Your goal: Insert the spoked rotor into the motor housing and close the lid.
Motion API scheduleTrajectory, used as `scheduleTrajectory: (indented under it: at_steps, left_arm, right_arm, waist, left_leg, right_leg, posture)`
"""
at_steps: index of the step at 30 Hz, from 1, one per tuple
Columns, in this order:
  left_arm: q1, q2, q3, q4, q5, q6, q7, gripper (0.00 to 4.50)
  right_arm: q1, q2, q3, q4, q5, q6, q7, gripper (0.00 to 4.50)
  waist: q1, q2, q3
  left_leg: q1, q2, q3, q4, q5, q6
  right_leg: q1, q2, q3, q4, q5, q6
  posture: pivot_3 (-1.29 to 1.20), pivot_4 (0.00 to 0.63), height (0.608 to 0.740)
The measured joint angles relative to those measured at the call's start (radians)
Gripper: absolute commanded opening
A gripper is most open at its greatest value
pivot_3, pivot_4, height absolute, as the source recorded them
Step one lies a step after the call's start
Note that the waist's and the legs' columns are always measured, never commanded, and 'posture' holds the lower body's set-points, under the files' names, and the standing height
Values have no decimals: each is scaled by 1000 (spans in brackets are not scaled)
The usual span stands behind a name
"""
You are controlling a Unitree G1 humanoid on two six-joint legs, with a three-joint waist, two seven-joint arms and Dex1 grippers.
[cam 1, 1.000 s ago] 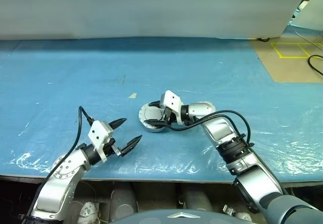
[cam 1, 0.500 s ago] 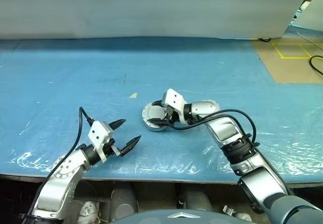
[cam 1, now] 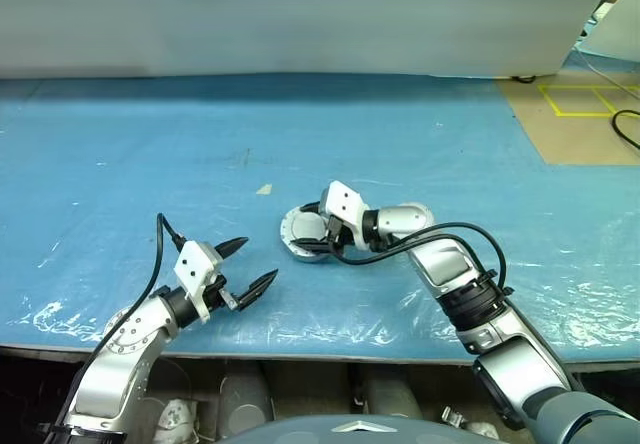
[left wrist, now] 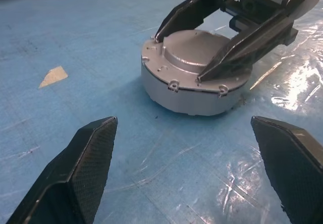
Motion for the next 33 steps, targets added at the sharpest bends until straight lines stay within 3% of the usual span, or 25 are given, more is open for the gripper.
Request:
scheduleTrajectory:
  at_steps: [8,12,17,26,33]
  left_arm:
    - [-6,0,0,0,2,-1,2,4500]
    - [-79,-4,-16,12,11,13,3,4500]
    - [-177,-15,-51,55,12,54,-5,3260]
    - [-299,-49,-104,197,96,61,23,113]
    - [-344,-74,-132,226,154,40,43,49]
  right_arm:
    - [-10,0,0,1,1,42,1,2996]
    - [-16,0,1,9,1,46,1,2996]
    - [-20,3,2,11,1,48,1,2996]
    - [-20,2,-3,10,5,59,-10,2996]
    - [-20,2,-3,7,10,66,-13,2996]
  waist:
    - [0,-1,-3]
    - [2,-1,-3]
    - [1,-1,-4]
    - [1,-1,-4]
    - [2,-2,-4]
  left_leg:
    - [2,0,0,0,0,0]
    - [4,0,0,0,0,0]
    - [5,-1,1,0,0,0]
    - [6,-1,1,0,0,-1]
    - [6,-1,1,0,0,-1]
  right_leg:
    - [2,0,0,0,0,0]
    - [4,0,0,1,0,0]
    - [4,0,0,1,0,0]
    - [4,0,0,2,0,0]
    - [4,0,1,2,0,0]
  posture:
    - [0,150,740]
    - [0,150,740]
    - [0,150,740]
    - [0,150,740]
    - [0,150,740]
